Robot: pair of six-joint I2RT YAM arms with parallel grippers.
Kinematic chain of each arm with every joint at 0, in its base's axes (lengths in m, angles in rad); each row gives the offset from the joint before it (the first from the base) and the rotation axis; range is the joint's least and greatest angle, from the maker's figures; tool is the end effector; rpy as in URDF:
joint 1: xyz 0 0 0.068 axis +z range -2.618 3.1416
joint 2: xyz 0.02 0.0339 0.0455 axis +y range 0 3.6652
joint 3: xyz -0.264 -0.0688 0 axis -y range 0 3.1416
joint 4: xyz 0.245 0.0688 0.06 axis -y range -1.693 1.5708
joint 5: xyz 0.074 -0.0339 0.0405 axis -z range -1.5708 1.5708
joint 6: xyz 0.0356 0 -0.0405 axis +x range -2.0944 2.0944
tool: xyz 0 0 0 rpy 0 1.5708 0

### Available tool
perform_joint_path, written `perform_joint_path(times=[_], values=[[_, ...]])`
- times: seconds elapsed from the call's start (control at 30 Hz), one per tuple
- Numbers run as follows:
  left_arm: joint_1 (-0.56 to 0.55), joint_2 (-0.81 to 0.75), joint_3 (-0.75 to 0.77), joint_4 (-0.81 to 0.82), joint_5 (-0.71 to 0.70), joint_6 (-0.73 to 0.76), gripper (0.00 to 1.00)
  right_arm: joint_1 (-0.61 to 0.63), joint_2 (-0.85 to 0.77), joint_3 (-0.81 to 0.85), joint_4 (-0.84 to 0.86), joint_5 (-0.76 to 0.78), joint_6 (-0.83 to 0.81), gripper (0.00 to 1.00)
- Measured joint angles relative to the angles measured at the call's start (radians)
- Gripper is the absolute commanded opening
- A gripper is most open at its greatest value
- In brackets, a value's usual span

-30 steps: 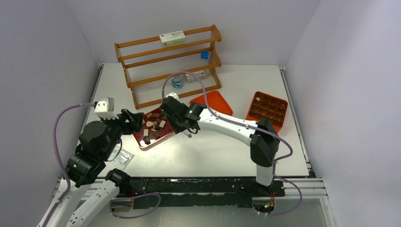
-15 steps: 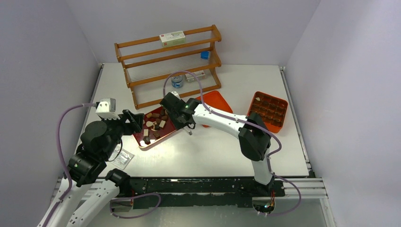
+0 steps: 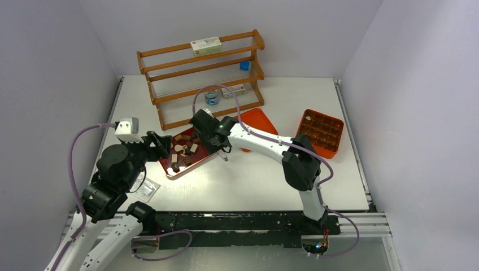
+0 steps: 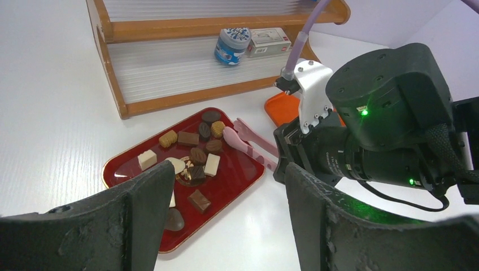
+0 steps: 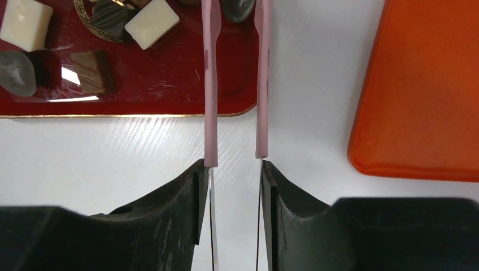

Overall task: Pack the chocolate
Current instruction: Place the clamp at the center of the board.

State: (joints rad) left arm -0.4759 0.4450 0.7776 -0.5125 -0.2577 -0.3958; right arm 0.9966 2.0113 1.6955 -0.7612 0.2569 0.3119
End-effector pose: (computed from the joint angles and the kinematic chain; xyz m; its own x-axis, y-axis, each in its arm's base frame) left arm 0.0934 -0.0379 0.3444 -0.2316 -0.3000 -0.9254 0.1418 0.9307 -0.3372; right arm 0.2441 0.3607 0.2378 -0.6843 -0.5114 -0.5198 -0.5639 0.8231 -0.0675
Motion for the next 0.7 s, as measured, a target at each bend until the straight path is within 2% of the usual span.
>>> perform_joint_path(times=[0.7], values=[[0.000,0.000,0.000,0.000,0.000,0.008,0.77,0.001,0.066,0.070,-0.089,0.042,0.019,0.41]])
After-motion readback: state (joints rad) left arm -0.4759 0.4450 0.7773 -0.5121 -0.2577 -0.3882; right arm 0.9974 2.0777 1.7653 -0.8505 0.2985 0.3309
